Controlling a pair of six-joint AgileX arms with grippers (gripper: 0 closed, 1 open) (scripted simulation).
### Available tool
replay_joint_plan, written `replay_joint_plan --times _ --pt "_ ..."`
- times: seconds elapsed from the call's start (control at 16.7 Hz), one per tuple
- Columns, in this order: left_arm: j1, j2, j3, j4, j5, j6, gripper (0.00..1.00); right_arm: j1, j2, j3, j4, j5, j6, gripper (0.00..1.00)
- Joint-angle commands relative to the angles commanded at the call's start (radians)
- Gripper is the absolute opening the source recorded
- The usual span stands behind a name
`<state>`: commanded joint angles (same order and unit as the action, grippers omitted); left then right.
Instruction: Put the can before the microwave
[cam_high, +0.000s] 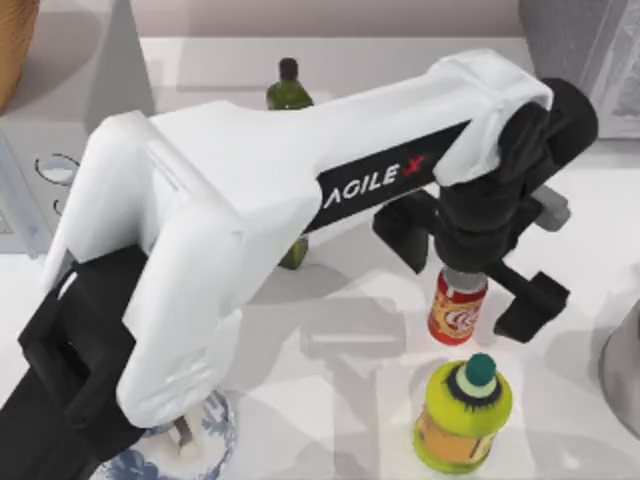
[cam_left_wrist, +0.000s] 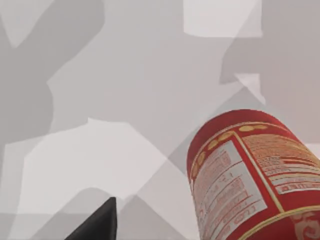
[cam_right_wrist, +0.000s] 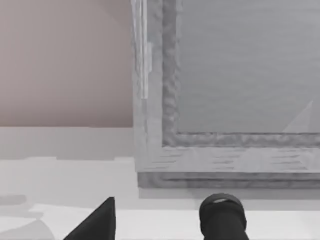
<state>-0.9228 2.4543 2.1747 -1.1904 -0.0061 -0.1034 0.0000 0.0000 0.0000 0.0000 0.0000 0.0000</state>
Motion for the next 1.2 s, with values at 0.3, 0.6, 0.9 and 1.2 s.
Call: replay_joint_plan --times 0.3,0.6,0.9,1.2 --pt "0.000 0.000 0.000 0.000 0.000 0.000 0.55 0.000 0.000 0.000 0.000 0.000 0.000 1.00" --pt "0.000 0.000 0.000 0.000 0.000 0.000 0.17 0.000 0.000 0.000 0.000 0.000 0.000 1.00" --pt "0.000 0.000 0.000 0.000 0.000 0.000 0.00 0.000 0.000 0.000 0.000 0.000 0.000 1.00" --pt "0.000 0.000 0.000 0.000 0.000 0.000 0.00 0.000 0.000 0.000 0.000 0.000 0.000 1.00"
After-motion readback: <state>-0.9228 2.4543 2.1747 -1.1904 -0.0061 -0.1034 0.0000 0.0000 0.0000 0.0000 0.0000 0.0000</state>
